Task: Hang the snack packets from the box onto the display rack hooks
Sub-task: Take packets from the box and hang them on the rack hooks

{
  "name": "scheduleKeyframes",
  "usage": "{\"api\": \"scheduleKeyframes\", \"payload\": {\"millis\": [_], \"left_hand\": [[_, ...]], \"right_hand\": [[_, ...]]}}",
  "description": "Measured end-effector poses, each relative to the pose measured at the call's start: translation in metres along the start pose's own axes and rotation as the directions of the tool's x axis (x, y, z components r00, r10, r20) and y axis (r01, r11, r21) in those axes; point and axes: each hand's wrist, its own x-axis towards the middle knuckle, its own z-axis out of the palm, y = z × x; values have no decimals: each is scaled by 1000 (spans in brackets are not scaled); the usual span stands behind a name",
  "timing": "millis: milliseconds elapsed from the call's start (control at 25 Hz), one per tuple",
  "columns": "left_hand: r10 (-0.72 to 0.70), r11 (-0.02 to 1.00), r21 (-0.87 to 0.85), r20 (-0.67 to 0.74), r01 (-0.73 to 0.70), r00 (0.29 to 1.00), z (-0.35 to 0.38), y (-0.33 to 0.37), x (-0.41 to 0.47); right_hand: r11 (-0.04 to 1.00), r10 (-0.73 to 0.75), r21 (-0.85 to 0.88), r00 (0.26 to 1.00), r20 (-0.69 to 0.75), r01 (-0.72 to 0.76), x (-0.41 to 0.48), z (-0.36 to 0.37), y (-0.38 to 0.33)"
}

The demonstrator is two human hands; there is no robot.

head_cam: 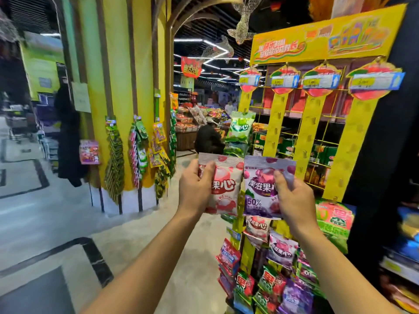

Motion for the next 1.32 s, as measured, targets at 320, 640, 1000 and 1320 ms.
{"api": "scheduleKeyframes", "payload": {"millis": [320,640,1000,1320], "left_hand": [[-33,999,43,5,33,999,32,-55,67],[-67,998,-5,111,68,992,88,-97,118],[-91,985,-106,342,135,935,158,-145,134],[-121,967,-140,491,215,863,176,-187,127]], "right_hand": [[999,47,8,998,-37,-46,63,44,63],[997,69,-21,989,-132,-72,117,42,115],[974,65,-183,938,-340,-134,123,2,148],[923,140,-271,895,-424,-273,69,8,186]]}}
